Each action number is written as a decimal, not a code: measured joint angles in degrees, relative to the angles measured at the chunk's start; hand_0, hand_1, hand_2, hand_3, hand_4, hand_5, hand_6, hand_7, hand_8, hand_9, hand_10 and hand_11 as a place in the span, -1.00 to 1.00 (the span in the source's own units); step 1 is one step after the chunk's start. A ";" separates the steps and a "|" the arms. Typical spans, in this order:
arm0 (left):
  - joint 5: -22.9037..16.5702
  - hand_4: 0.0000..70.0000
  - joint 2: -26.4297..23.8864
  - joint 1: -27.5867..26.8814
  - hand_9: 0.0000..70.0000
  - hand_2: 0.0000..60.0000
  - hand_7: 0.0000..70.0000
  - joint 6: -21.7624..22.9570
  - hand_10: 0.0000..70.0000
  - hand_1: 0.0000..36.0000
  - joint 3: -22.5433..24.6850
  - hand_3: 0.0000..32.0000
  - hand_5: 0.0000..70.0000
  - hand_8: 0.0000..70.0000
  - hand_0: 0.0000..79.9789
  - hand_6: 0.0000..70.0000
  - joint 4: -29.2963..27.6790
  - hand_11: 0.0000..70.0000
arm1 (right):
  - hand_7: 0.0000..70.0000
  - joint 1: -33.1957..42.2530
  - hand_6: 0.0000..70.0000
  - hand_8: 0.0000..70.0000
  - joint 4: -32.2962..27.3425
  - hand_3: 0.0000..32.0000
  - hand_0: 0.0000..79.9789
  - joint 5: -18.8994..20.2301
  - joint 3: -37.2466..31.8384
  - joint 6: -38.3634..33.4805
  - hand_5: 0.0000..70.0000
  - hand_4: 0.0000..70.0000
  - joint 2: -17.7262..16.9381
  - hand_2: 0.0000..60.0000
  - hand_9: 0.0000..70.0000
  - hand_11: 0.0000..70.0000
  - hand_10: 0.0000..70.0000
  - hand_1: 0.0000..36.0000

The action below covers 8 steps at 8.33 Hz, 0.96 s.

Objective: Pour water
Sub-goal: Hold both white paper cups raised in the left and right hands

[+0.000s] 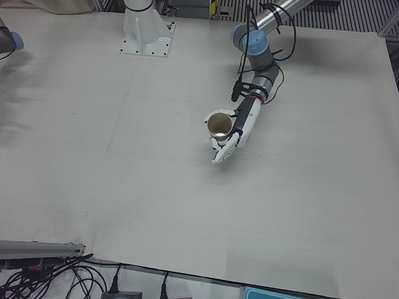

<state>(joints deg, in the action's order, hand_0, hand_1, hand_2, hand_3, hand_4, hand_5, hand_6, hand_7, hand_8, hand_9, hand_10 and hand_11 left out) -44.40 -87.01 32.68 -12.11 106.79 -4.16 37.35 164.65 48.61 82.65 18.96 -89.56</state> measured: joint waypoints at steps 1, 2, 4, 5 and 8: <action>0.01 -0.40 0.13 0.02 0.76 1.00 1.00 0.04 -0.70 1.00 0.00 -1.00 -1.00 0.22 0.89 0.12 -0.12 -0.47 | -0.73 0.02 -0.89 -1.00 0.03 -1.00 0.28 -0.04 0.08 -0.05 -0.33 -0.90 0.16 -0.60 -0.99 -0.89 -0.97 0.11; 0.01 -0.40 0.20 0.01 0.76 1.00 1.00 0.09 -0.70 1.00 0.02 -1.00 -1.00 0.22 0.88 0.11 -0.19 -0.47 | -0.70 0.16 -0.86 -1.00 0.05 -1.00 0.31 -0.07 0.26 -0.14 1.00 -0.61 0.18 -0.41 -0.98 -0.79 -0.89 0.19; 0.01 -0.39 0.22 0.01 0.75 1.00 1.00 0.15 -0.71 1.00 0.07 -1.00 -1.00 0.21 0.87 0.11 -0.26 -0.47 | -0.70 0.42 -0.85 -1.00 0.11 -1.00 0.36 -0.15 0.55 -0.88 1.00 -0.25 0.15 -0.36 -0.98 -0.77 -0.88 0.22; 0.01 -0.38 0.28 0.05 0.75 1.00 1.00 0.15 -0.70 1.00 0.08 -1.00 -1.00 0.21 0.84 0.11 -0.33 -0.47 | -0.69 0.48 -0.84 -1.00 0.13 -1.00 0.35 -0.17 0.61 -1.22 1.00 -0.18 0.07 -0.36 -0.98 -0.76 -0.86 0.18; 0.01 -0.34 0.34 0.10 0.76 1.00 1.00 0.19 -0.70 1.00 0.09 -1.00 -1.00 0.23 0.87 0.14 -0.59 -0.46 | -0.62 0.53 -0.80 -0.99 0.22 -1.00 0.45 -0.18 0.66 -1.52 1.00 -0.39 -0.06 -0.37 -0.97 -0.80 -0.90 0.40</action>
<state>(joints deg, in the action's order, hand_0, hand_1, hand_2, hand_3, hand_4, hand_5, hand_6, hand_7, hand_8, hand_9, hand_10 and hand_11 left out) -44.38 -86.66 32.78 -11.92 106.87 -4.75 37.87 164.87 48.43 83.31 17.44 -89.61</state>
